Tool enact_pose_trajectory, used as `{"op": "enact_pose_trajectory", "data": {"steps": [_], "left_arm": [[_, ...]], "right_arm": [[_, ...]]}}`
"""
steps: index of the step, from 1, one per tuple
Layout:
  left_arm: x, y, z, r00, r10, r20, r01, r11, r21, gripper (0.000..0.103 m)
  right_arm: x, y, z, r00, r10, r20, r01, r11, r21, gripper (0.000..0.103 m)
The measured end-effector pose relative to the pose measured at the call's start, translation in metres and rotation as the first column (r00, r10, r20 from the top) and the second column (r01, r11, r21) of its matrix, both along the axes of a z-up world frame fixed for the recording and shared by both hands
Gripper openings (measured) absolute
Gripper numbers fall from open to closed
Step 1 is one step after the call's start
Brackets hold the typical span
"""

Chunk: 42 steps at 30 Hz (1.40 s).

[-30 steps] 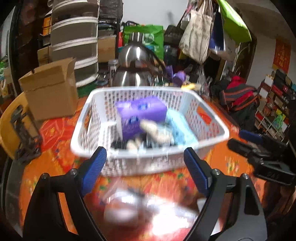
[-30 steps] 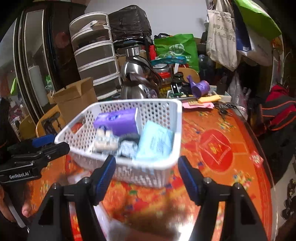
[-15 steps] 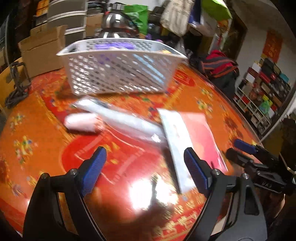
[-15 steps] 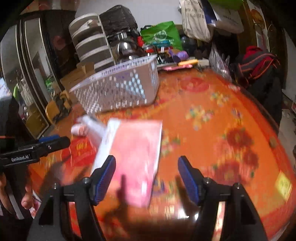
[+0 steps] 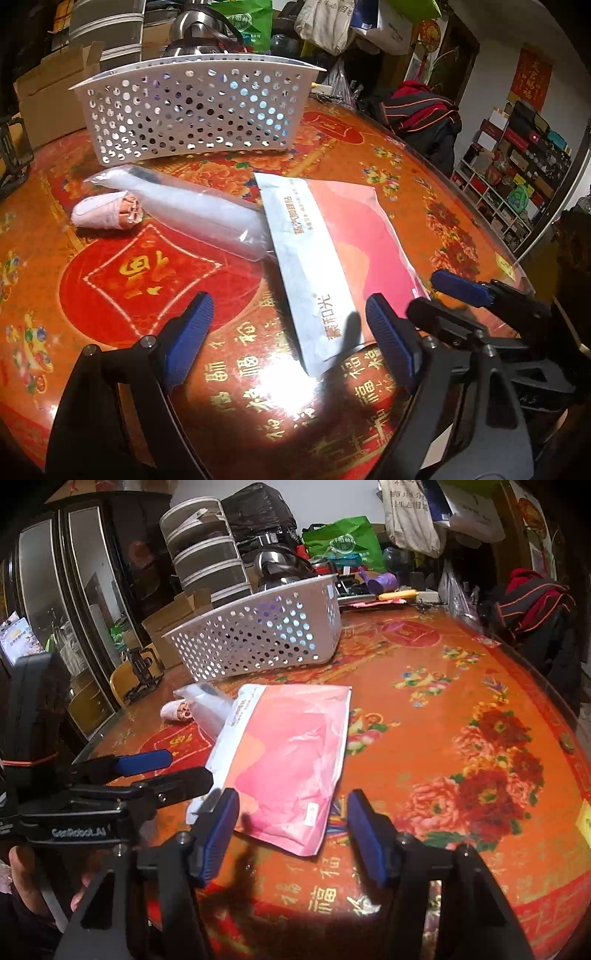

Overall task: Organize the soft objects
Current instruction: 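Grasp the pink-and-white envelope with both grippers, then lift the envelope into the white basket and open both grippers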

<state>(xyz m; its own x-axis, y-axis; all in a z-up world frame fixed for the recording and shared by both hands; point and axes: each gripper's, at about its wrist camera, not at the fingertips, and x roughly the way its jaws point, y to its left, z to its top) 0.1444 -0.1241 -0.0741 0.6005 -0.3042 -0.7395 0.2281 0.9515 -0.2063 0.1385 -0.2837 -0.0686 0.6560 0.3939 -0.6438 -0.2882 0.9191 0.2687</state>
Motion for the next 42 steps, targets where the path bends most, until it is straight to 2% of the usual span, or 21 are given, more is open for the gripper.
{"op": "enact_pose_trajectory", "data": {"steps": [6,10,13,18,21,24,26,34,42], "left_arm": [[0.010,-0.006,-0.008,1.000,-0.024,-0.018,0.023,1.000,-0.008,0.073],[0.014,-0.009,-0.011,0.999,-0.044,-0.021,0.043,0.999,-0.023,0.064],[0.016,-0.012,-0.011,0.998,-0.063,-0.023,0.062,0.998,-0.030,0.060],[0.021,-0.018,-0.012,0.995,-0.096,-0.023,0.095,0.994,-0.047,0.047],[0.020,-0.018,-0.013,0.993,-0.113,-0.021,0.112,0.992,-0.064,0.039],[0.019,-0.019,-0.012,0.994,-0.112,-0.005,0.112,0.992,-0.054,0.034],[0.016,-0.020,-0.011,0.994,-0.111,0.010,0.111,0.993,-0.046,0.025],[0.007,-0.010,-0.008,0.991,-0.122,0.053,0.125,0.989,-0.072,0.018],[-0.004,0.011,0.016,0.984,-0.112,0.138,0.129,0.984,-0.123,0.016]], "right_arm": [[0.005,-0.001,-0.006,1.000,0.011,-0.009,-0.010,1.000,0.014,0.060],[0.008,0.000,-0.007,0.999,0.033,-0.009,-0.033,0.999,0.004,0.048],[0.009,0.001,-0.008,0.999,0.043,-0.007,-0.043,0.999,-0.003,0.045],[0.010,0.005,-0.008,0.998,0.058,-0.004,-0.058,0.998,-0.021,0.044],[0.011,0.005,-0.009,0.998,0.066,-0.008,-0.066,0.998,-0.011,0.032],[0.011,0.006,-0.009,0.997,0.075,-0.011,-0.075,0.997,-0.009,0.027],[0.010,0.007,-0.008,0.997,0.076,-0.009,-0.077,0.997,-0.018,0.025],[0.004,0.012,-0.006,0.998,0.056,0.018,-0.055,0.998,-0.032,0.004],[-0.002,0.023,0.011,0.996,0.069,0.055,-0.068,0.997,-0.028,0.002]]}}
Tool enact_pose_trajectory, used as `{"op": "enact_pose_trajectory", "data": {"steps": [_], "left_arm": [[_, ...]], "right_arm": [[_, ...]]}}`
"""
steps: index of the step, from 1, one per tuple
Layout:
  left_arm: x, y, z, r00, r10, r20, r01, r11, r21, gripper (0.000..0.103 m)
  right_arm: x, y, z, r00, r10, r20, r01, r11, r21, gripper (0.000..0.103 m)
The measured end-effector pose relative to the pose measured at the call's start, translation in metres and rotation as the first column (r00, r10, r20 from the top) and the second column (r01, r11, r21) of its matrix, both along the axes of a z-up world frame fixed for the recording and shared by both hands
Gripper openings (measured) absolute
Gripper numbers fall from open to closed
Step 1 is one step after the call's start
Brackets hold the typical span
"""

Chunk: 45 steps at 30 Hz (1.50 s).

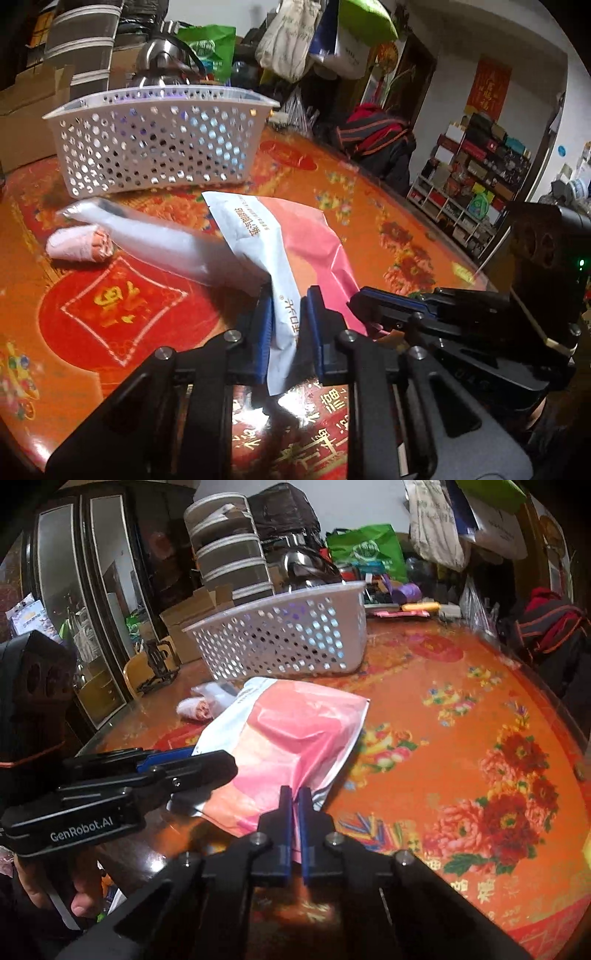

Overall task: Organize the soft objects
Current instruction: 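Lift the envelope into the white basket and open both grippers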

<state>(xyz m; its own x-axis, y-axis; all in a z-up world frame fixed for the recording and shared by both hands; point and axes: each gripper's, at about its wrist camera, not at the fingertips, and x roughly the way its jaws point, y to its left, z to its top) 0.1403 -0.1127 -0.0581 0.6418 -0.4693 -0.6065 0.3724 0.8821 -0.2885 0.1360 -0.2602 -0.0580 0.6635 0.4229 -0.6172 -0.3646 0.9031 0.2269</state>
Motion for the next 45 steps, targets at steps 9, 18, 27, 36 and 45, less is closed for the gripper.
{"op": "enact_pose_trajectory", "data": {"steps": [9,18,27,36,45], "left_arm": [[0.000,0.043,0.035,0.996,0.048,0.070,-0.044,0.998,-0.054,0.016],[0.021,0.081,0.088,0.984,0.088,0.155,-0.079,0.995,-0.068,0.016],[0.107,0.100,0.169,0.972,0.080,0.222,-0.073,0.997,-0.036,0.016],[0.224,0.079,0.161,0.989,0.030,0.142,-0.026,0.999,-0.025,0.013],[0.276,0.084,0.107,0.983,0.181,0.017,-0.182,0.983,0.031,0.076]], "right_arm": [[0.007,0.029,0.036,0.997,0.043,0.064,-0.042,0.999,-0.013,0.001],[0.038,0.065,0.087,0.985,0.095,0.140,-0.091,0.995,-0.038,0.001],[0.110,0.085,0.155,0.969,0.094,0.227,-0.079,0.994,-0.072,0.001],[0.217,0.067,0.154,0.990,0.034,0.138,-0.027,0.998,-0.055,0.000],[0.251,0.047,0.114,0.997,-0.031,0.065,0.036,0.997,-0.072,0.000]]}}
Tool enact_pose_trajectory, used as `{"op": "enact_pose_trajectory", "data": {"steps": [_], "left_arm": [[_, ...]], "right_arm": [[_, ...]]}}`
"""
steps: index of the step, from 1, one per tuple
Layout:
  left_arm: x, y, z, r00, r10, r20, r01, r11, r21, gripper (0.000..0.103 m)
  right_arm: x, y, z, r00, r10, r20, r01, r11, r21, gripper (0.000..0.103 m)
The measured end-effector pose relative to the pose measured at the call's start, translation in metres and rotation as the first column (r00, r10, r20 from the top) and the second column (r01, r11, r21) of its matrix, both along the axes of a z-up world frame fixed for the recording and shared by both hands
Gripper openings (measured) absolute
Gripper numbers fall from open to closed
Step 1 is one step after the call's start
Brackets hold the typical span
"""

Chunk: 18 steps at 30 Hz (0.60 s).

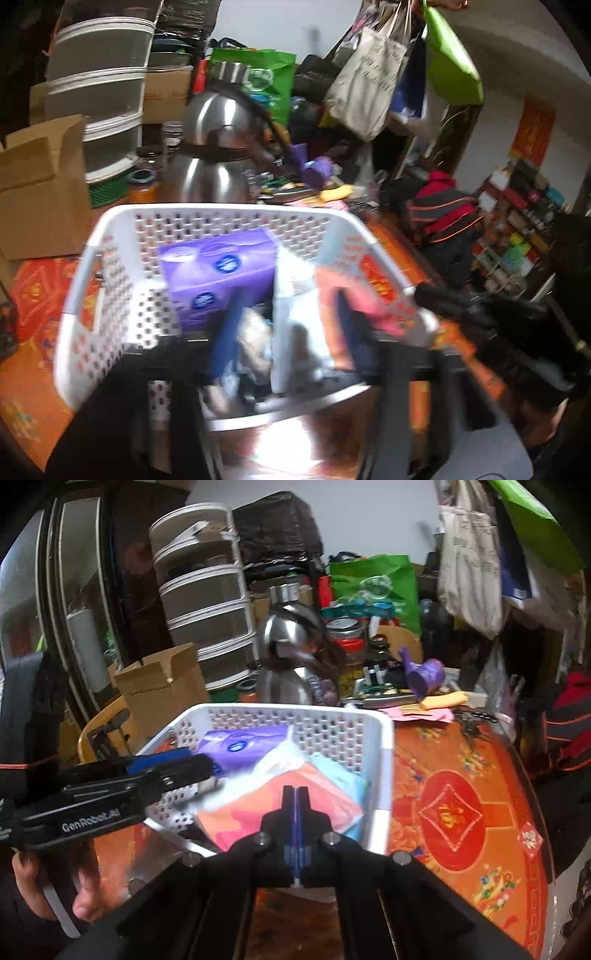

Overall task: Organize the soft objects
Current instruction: 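Lift the envelope into the white basket and open both grippers, then move both grippers back toward the cable and pink roll on the table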

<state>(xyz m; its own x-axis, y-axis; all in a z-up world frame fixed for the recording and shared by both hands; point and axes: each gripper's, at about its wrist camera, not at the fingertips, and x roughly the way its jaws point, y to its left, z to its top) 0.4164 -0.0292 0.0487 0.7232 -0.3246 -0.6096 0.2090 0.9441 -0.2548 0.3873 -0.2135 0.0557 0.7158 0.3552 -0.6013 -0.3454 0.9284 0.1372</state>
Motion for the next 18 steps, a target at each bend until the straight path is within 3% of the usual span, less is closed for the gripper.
{"op": "enact_pose_trajectory", "data": {"steps": [3,7,15,18], "left_arm": [[-0.002,-0.002,-0.006,1.000,0.007,0.011,-0.008,0.999,0.040,0.078],[-0.006,-0.005,-0.009,1.000,-0.002,0.017,0.001,0.999,0.048,0.078],[-0.038,0.008,-0.004,0.999,0.000,0.034,-0.002,0.999,0.037,0.078],[-0.060,0.020,-0.004,0.999,0.029,0.025,-0.030,0.998,0.063,0.079]], "right_arm": [[0.005,-0.005,-0.006,0.999,-0.006,-0.034,0.007,1.000,0.022,0.005],[-0.001,-0.004,-0.008,1.000,-0.009,-0.030,0.010,1.000,0.030,0.031],[-0.020,-0.006,-0.008,0.999,-0.005,-0.037,0.006,0.999,0.044,0.033],[-0.040,-0.010,-0.009,1.000,-0.020,-0.022,0.021,0.999,0.041,0.044]]}}
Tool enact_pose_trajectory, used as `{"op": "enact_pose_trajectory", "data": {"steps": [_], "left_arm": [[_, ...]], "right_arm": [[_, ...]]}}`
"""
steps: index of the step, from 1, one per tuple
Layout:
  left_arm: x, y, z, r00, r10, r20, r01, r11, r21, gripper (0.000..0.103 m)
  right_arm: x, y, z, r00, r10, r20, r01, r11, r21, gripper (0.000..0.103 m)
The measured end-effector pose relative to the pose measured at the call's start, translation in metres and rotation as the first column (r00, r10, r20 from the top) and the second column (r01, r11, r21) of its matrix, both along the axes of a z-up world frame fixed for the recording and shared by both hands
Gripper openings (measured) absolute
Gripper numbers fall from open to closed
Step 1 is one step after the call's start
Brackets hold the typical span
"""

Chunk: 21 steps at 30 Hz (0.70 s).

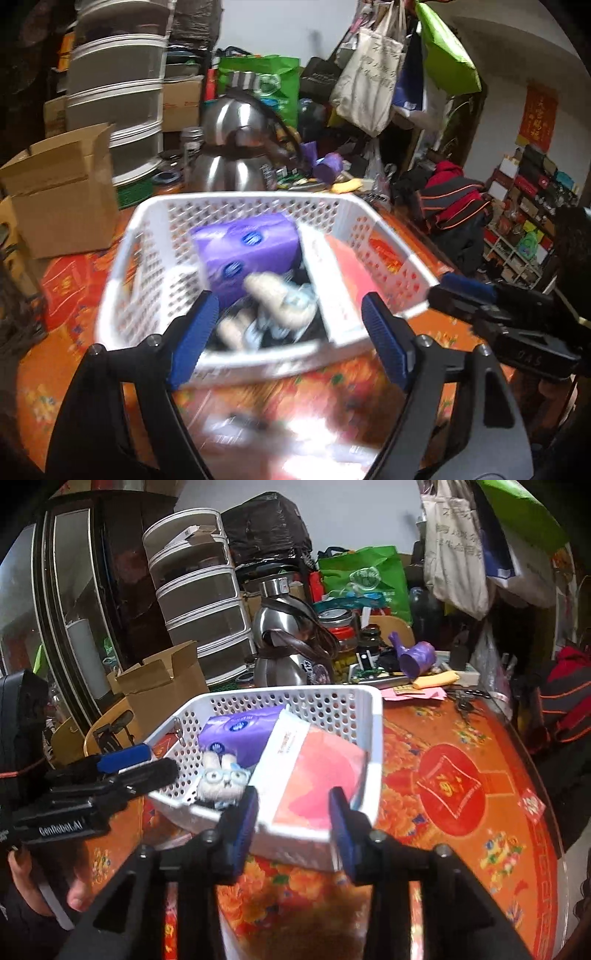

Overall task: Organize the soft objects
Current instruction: 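Move both grippers back toward the cable and pink roll on the table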

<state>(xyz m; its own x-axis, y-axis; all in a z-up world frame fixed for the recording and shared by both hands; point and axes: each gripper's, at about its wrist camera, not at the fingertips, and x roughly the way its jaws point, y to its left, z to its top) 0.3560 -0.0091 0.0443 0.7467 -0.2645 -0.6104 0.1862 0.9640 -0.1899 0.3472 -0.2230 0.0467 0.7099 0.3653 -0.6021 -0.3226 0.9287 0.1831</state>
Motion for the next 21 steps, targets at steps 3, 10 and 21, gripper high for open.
{"op": "enact_pose_trajectory", "data": {"steps": [3,10,21], "left_arm": [[-0.031,0.018,-0.007,1.000,0.024,-0.007,-0.024,1.000,0.004,0.085],[-0.102,0.050,-0.042,0.994,0.083,-0.066,-0.083,0.996,-0.010,0.087],[-0.135,0.050,-0.110,0.974,0.076,-0.212,-0.076,0.997,0.010,0.087]], "right_arm": [[-0.025,-0.002,-0.004,1.000,-0.003,0.013,0.004,1.000,-0.012,0.055],[-0.081,-0.009,-0.038,1.000,0.007,-0.015,-0.008,1.000,-0.020,0.068],[-0.126,-0.025,-0.097,0.988,-0.035,-0.148,0.032,0.999,-0.023,0.068]]}}
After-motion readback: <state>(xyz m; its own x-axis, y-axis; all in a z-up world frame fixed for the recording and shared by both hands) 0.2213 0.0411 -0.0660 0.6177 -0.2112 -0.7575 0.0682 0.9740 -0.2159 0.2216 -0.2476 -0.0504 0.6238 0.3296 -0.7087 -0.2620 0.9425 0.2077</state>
